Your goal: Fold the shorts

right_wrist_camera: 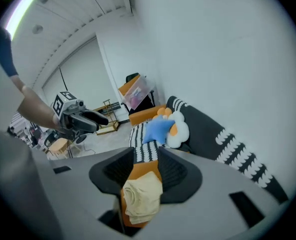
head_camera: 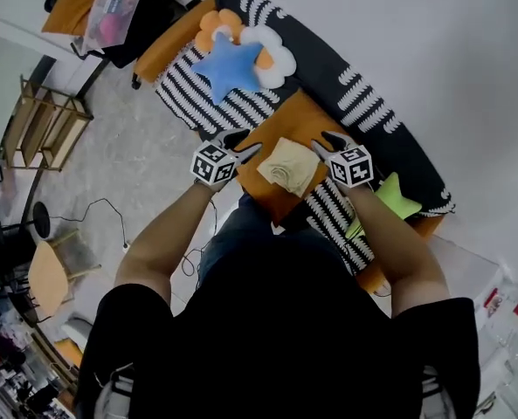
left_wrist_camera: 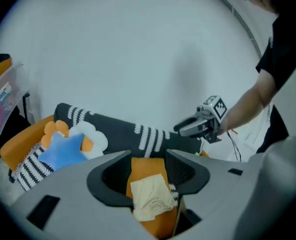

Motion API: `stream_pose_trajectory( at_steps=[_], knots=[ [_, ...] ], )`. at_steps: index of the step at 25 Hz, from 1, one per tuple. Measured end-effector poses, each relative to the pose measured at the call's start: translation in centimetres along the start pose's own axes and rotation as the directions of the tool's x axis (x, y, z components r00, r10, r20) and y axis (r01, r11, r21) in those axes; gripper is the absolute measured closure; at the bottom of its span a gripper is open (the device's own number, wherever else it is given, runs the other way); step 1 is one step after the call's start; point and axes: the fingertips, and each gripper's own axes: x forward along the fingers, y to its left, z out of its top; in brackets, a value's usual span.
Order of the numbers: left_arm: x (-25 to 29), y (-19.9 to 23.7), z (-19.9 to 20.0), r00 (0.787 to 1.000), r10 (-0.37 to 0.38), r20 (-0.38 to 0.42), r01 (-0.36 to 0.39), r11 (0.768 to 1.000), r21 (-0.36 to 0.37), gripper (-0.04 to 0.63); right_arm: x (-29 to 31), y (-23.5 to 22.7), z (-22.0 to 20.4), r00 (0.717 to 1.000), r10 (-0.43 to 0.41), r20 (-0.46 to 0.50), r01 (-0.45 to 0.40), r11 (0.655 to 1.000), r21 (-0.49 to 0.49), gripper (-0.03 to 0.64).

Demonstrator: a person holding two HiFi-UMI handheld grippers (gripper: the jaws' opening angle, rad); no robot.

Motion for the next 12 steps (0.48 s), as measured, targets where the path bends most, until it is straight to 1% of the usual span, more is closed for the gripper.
stream_pose_trajectory(
  at_steps=[2, 4, 7, 12],
  knots=[
    [-1.7, 0.0, 3.0, 0.994, 0.036, 0.1, -0.033, 0.999, -0.037, 0.365, -1.2, 0.3, 2.4, 0.999, -0.004, 0.044, 0.004, 1.0, -0.014, 0.46],
    [-3.1, -0.3, 5.3, 0.984, 0.065, 0.167, -0.057, 0.997, -0.052, 0.367, -2.5, 0.7, 4.3, 0.997, 0.002, 0.082, 0.0, 1.0, -0.016, 0.46],
    [-4.9, -1.1, 7.6, 0.97, 0.09, 0.225, -0.08, 0.995, -0.051, 0.368, -4.6, 1.5, 6.5, 0.992, 0.016, 0.127, -0.015, 1.0, -0.006, 0.46],
    [-7.6, -2.8, 10.0, 0.949, 0.125, 0.29, -0.124, 0.992, -0.022, 0.376, -8.2, 2.7, 9.4, 0.981, 0.023, 0.191, -0.018, 0.999, -0.031, 0.462]
  ],
)
